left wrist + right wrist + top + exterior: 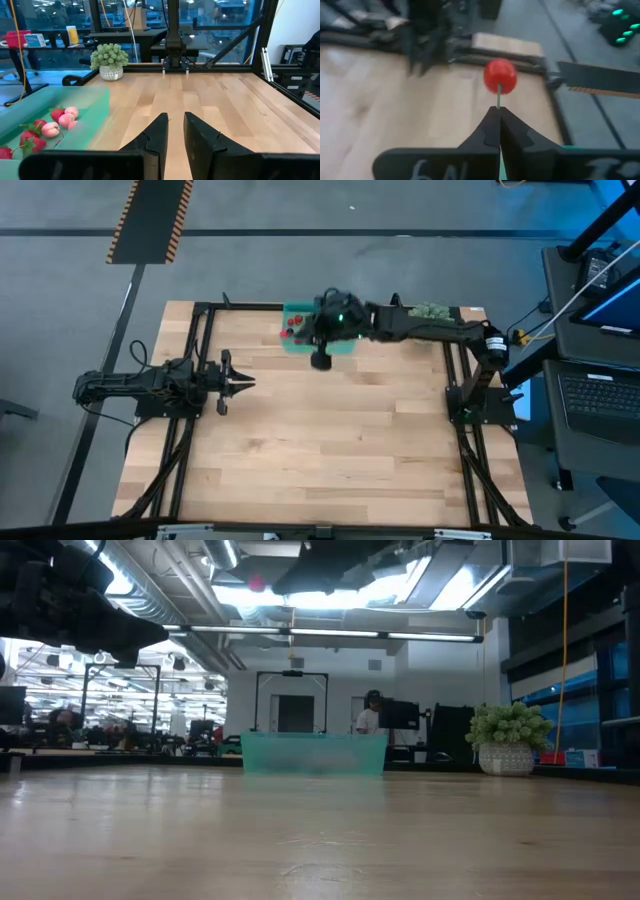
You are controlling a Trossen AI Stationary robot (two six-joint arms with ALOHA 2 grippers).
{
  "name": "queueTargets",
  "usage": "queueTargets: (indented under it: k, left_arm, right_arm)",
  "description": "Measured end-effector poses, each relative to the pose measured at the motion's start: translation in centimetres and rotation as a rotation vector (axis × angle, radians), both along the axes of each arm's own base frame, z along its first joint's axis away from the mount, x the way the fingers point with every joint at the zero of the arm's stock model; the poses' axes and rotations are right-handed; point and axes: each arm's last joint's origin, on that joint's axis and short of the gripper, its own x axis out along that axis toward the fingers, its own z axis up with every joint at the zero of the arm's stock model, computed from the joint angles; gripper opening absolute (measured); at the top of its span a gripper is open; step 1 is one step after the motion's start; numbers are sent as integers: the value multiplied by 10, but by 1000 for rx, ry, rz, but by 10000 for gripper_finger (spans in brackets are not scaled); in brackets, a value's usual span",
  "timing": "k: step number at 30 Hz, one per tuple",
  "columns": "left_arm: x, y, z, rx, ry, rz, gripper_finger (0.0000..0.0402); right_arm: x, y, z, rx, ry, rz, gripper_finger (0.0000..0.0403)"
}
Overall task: Pick and placing Produce into tupperware
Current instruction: Put the red cherry into the green container
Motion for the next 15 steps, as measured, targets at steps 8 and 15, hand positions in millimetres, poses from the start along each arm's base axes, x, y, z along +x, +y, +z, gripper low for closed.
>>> queueTargets:
  k: [8,15]
  left_arm:
    - [0,0,0,1,-1,13,41]
    - [0,0,0,1,-2,17,30]
  right_arm:
    - [-3,-45,25,-1,-16,-106,0]
    - [-4,-63,40,26,89,-144,0]
